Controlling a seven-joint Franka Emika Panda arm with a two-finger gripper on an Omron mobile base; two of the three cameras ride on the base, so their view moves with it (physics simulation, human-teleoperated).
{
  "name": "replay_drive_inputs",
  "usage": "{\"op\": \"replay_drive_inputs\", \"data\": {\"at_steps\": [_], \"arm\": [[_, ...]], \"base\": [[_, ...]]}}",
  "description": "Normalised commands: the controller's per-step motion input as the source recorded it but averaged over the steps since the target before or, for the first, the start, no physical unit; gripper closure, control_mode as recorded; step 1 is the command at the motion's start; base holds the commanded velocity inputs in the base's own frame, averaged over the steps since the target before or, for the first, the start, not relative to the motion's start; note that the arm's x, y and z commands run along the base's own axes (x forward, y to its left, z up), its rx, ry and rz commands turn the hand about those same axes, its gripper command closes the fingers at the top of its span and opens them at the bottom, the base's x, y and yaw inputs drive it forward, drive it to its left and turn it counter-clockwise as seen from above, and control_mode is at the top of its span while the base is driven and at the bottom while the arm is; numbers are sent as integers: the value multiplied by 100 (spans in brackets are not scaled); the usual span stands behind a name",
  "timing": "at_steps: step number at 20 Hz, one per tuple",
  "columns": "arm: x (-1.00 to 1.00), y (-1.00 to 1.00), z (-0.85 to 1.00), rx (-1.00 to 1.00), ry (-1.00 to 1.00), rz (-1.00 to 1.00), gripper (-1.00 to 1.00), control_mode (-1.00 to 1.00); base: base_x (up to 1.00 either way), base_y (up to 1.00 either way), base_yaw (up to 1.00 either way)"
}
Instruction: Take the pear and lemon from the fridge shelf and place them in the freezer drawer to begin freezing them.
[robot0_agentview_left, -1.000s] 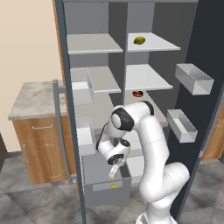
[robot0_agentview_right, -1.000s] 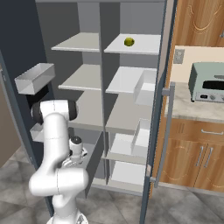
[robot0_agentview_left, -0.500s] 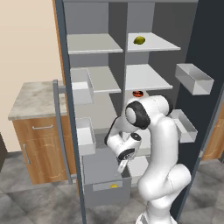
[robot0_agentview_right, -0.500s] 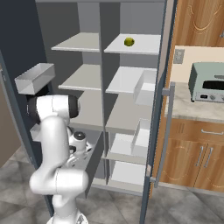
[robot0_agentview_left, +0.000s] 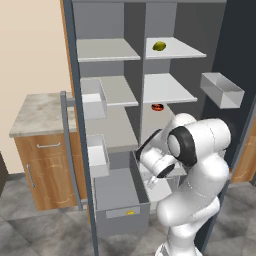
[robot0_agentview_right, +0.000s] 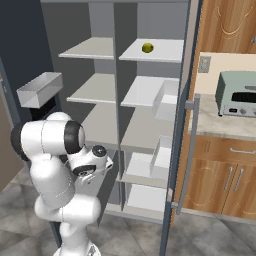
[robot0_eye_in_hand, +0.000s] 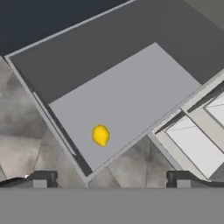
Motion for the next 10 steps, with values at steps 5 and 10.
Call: {"op": "replay_drive_inputs", "data": {"at_steps": [5, 10], "arm": [[16, -20, 100, 16, 6, 0, -100, -100], [3, -4, 100, 17, 7, -2, -100, -100]], "base": [[0, 0, 0], [0, 0, 0]]}}
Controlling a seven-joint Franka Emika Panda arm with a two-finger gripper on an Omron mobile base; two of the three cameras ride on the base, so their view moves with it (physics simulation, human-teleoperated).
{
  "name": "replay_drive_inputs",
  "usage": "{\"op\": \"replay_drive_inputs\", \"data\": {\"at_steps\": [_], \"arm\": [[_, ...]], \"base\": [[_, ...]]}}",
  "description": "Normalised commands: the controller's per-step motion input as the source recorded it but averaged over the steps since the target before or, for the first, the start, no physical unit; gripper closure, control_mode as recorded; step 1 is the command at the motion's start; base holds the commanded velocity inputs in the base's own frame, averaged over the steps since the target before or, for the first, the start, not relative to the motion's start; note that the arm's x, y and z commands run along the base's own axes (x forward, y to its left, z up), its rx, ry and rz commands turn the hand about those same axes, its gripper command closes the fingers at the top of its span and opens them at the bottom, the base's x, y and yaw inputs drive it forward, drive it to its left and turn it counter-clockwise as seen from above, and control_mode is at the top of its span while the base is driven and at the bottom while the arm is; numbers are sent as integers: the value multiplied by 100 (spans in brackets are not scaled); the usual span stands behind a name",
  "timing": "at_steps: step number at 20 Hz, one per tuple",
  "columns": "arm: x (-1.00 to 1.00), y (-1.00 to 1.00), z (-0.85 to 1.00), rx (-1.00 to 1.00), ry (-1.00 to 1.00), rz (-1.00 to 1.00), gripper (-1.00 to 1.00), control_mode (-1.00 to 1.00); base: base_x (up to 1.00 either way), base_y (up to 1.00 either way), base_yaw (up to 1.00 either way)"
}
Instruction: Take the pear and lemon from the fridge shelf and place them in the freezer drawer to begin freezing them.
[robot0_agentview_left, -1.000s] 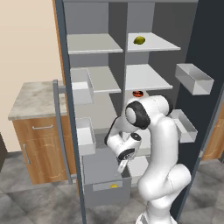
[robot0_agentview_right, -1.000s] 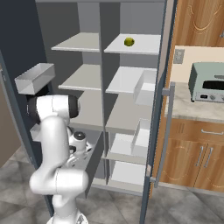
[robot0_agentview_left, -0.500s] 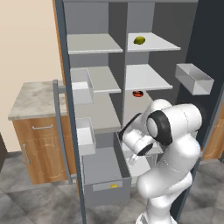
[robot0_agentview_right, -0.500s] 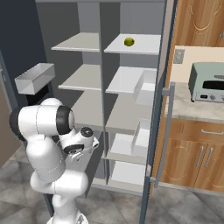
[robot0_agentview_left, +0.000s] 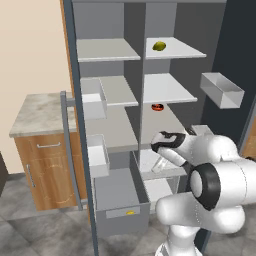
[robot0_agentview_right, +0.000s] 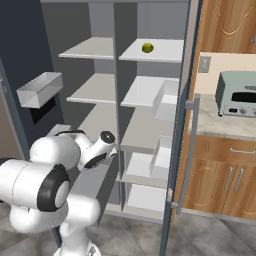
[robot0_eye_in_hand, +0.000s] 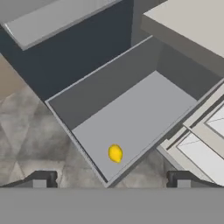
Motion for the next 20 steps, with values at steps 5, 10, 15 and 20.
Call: {"op": "replay_drive_inputs", "data": {"at_steps": [5, 10, 15, 20], "arm": [[0, 0, 99, 12, 4, -9, -100, -100], [-33, 7, 63, 9, 7, -14, -100, -100], [-69, 17, 59, 12, 1, -15, -100, -100], [-74, 3, 62, 8, 0, -18, -100, -100]], "base": [[0, 0, 0], [0, 0, 0], [0, 0, 0], [0, 0, 0]]}}
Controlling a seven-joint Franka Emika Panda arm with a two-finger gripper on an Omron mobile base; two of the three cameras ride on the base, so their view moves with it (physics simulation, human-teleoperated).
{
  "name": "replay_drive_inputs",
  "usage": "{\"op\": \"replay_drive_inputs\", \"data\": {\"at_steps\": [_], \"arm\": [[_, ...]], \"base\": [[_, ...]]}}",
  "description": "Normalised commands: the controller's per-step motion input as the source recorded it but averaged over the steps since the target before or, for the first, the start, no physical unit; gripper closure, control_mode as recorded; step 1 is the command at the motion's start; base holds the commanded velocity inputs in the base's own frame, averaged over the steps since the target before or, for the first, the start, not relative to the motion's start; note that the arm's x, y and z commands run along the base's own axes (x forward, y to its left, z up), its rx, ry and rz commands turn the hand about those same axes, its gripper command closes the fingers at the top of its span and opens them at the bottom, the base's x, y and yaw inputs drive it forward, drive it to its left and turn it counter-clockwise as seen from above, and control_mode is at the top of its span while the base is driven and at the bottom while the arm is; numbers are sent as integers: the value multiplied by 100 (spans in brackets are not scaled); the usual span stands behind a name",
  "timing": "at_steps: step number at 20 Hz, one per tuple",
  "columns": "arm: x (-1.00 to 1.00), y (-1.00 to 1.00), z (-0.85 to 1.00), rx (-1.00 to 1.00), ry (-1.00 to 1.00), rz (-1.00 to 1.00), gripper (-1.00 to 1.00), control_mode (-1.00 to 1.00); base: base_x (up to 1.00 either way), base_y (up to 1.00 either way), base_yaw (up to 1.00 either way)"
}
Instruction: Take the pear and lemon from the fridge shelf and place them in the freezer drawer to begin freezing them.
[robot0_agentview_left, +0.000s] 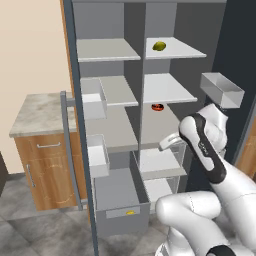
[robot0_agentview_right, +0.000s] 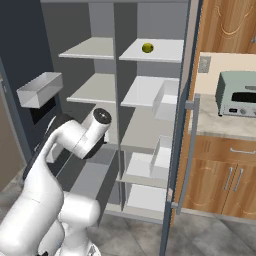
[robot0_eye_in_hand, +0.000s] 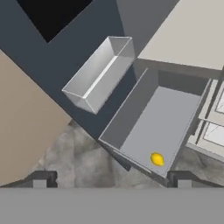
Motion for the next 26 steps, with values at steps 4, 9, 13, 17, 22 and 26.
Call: {"op": "replay_drive_inputs", "data": {"at_steps": [4, 9, 13, 17, 22, 26], "arm": [[-38, 0, 85, 1, 3, -21, -100, -100], [-18, 0, 64, -3, 7, -27, -100, -100], [-33, -6, 42, -9, 6, -23, -100, -100], [-66, -5, 25, -7, 3, -15, -100, -100], [-97, 0, 2, -5, 0, -8, -100, -100], [-73, 0, -5, -1, 2, -7, -100, -100]], "base": [[0, 0, 0], [0, 0, 0], [0, 0, 0], [0, 0, 0], [0, 0, 0], [0, 0, 0]]}}
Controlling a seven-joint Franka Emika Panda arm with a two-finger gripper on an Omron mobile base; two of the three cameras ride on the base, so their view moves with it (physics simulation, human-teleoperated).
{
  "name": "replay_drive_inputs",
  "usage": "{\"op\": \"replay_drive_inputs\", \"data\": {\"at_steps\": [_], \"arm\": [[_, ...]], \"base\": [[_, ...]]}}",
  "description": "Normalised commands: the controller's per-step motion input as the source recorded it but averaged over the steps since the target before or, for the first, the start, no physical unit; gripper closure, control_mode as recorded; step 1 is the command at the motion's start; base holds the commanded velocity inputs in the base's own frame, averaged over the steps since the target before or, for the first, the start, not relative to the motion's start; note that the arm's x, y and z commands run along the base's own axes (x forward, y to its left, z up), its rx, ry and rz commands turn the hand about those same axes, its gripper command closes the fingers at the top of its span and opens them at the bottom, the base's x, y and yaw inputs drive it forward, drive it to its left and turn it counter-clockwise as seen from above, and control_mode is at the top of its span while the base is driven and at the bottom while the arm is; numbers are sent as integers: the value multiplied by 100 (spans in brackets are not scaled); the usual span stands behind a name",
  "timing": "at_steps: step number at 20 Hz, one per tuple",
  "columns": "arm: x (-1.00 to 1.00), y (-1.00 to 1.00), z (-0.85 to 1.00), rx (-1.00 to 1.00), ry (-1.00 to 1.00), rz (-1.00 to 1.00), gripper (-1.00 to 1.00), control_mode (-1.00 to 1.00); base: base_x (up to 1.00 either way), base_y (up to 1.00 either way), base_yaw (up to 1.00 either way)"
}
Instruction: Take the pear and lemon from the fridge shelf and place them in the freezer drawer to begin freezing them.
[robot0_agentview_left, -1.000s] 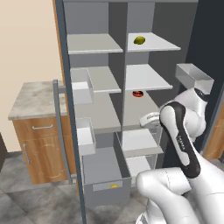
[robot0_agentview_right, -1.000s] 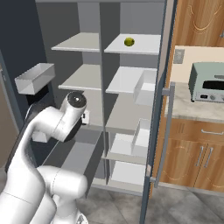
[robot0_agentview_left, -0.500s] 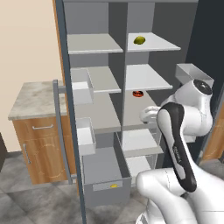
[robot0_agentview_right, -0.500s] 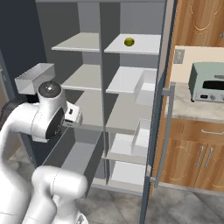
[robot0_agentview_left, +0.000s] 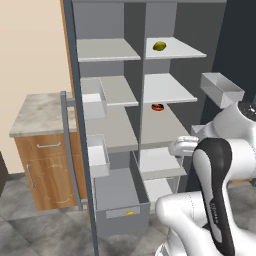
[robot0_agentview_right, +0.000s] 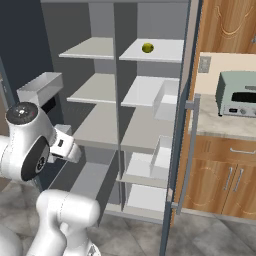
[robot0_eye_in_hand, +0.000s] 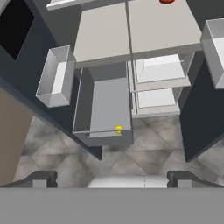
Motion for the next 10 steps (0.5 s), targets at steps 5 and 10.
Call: {"op": "replay_drive_inputs", "data": {"at_steps": [5, 10], "arm": [[-4, 0, -6, 0, 3, -1, -100, -100], [-4, -7, -19, 0, 0, -2, -100, -100]], "base": [[0, 0, 0], [0, 0, 0]]}}
